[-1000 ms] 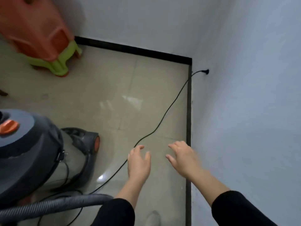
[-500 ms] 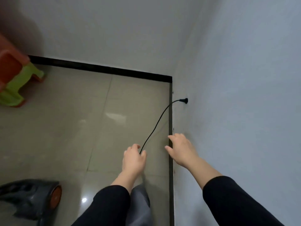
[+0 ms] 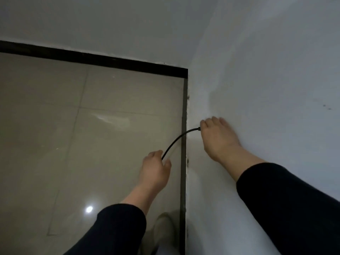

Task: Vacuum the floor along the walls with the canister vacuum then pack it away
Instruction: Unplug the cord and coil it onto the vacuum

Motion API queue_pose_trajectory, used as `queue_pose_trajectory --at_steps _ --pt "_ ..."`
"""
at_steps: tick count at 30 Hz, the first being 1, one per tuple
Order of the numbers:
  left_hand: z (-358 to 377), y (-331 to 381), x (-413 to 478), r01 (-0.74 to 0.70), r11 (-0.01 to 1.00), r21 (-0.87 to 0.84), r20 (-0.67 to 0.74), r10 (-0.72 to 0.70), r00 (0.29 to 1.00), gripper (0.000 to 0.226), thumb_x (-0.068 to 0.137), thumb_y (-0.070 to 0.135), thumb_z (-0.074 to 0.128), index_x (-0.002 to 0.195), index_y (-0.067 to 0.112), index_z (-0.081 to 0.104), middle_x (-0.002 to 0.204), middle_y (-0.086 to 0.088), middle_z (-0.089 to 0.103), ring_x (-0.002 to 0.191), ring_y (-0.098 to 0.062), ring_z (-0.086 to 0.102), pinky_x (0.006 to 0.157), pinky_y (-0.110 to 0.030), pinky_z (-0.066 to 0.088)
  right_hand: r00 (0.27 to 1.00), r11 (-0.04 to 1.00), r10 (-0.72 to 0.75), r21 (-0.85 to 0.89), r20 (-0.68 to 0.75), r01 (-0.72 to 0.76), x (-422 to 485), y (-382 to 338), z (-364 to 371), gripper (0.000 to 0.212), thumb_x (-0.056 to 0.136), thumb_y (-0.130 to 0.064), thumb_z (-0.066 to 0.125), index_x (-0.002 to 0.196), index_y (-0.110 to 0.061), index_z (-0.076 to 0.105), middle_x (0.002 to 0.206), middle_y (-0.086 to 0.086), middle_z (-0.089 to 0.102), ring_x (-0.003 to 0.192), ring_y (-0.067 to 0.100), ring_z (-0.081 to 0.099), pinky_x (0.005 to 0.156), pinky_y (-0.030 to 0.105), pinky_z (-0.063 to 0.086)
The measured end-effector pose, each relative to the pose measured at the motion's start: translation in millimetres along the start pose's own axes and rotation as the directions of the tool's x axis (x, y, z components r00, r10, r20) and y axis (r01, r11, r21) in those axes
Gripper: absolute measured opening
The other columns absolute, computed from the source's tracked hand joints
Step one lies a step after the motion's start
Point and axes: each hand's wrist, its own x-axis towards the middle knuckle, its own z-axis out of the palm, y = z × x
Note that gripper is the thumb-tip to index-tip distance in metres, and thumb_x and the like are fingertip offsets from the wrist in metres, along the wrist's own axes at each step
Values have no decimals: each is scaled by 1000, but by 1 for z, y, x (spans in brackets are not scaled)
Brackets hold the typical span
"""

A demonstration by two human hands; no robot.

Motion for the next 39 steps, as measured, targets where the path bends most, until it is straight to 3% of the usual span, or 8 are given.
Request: queue_pose_trajectory --at_steps 6,11,17,22,26,32,36,39 --pt "26 2 39 -34 999 -13 155 35 987 63 102 36 43 156 16 17 159 -4 26 142 -26 27 111 -31 26 991 978 -94 -178 96 110 33 8 16 35 93 -8 46 127 -2 51 127 14 54 120 30 48 107 40 32" --pt "34 -2 57 -22 996 -82 185 37 982 23 101 34 46 117 19 52 114 -5 62 97 -24 56 76 -30 42 985 943 -164 -303 -58 139 49 1 31 26 37 -6 83 46 -6 59 50 10 50 44 22 50 48 30 48" --pt "6 -7 41 -158 924 -349 -95 133 987 19 103 19 43 86 18 52 68 0 67 67 -17 63 61 -29 45 991 953 -129 -273 34 133 46 -7 18 27 93 2 41 117 0 54 113 13 54 102 29 57 96 52 44" --pt "-33 -24 35 -101 801 -590 -267 -76 961 21 103 24 44 84 27 52 64 0 64 64 -13 69 67 -37 53 991 992 -119 45 -58 121 54 -39 -18 38 94 0 47 130 -5 40 128 12 44 109 32 51 84 50 47" --pt "-64 -63 8 -66 879 -473 -191 -30 981 22 99 26 51 81 15 55 66 -1 66 60 -10 59 65 -32 44 984 944 -71 307 -161 118 67 -81 -53 25 99 -7 45 124 -9 47 124 10 47 108 30 48 85 49 45" --pt "-74 -147 -64 156 898 -413 -104 -216 971 28 96 27 59 77 5 60 64 -5 61 62 -18 54 62 -36 41 902 616 326 788 -284 25 2 -109 -73 28 104 -25 36 98 -6 56 92 6 50 79 23 47 64 27 27" --pt "-75 -192 -134 278 854 -440 -82 -346 935 29 97 28 57 77 7 59 62 -7 53 62 -19 47 58 -33 32 844 193 535 978 -36 -81 -30 -119 -80 31 97 -32 45 82 -9 58 86 11 64 82 29 61 69 39 49" --pt "-82 -208 -192 264 654 -709 -69 -437 897 19 97 28 57 85 18 68 84 -2 68 75 -13 56 68 -24 40 860 -108 473 982 189 -156 -75 -147 -86 28 96 -25 50 72 -13 57 89 12 64 88 30 65 80 43 58"
